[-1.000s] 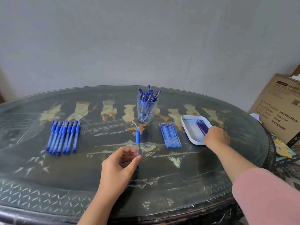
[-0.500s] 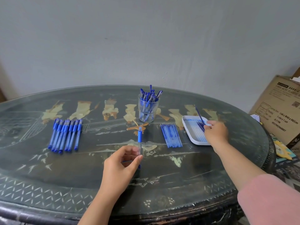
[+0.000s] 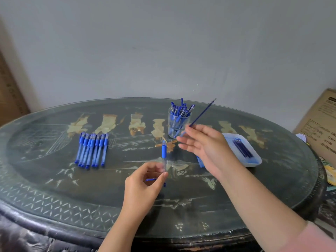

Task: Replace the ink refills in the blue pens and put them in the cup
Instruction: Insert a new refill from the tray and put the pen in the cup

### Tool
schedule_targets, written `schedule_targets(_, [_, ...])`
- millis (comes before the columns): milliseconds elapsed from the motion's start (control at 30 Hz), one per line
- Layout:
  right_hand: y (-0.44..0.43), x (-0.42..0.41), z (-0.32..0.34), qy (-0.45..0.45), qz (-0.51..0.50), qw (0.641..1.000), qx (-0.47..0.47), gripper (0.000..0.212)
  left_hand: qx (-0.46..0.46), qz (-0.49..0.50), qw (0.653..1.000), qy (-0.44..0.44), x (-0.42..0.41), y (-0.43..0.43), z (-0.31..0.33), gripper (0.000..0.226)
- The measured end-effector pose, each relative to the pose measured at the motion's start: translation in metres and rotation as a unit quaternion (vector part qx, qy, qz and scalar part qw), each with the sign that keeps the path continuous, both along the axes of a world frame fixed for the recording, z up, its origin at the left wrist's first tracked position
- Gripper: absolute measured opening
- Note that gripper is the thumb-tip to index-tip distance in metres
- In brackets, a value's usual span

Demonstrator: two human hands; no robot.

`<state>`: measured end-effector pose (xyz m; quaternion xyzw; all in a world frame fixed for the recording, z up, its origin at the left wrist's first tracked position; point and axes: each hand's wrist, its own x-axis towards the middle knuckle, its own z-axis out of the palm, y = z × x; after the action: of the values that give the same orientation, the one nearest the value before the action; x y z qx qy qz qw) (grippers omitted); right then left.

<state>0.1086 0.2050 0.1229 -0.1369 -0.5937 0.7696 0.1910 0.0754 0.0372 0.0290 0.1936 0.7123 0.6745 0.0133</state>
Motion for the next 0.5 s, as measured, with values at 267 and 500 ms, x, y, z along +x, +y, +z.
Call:
schedule_targets(267, [-0.062, -0.024, 0.006, 0.014, 0.065, 0.997, 0.048, 0.007, 0.001, 0.025, 1.0, 0.012, -0.013, -0.037, 0.005, 0.015])
schedule_targets(500, [-0.077, -0.038, 0.0, 0.0, 0.063, 0.993, 0.095, 0.009, -0.017, 0.039, 0.999, 0.018, -0.026, -0.053, 0.0, 0.018])
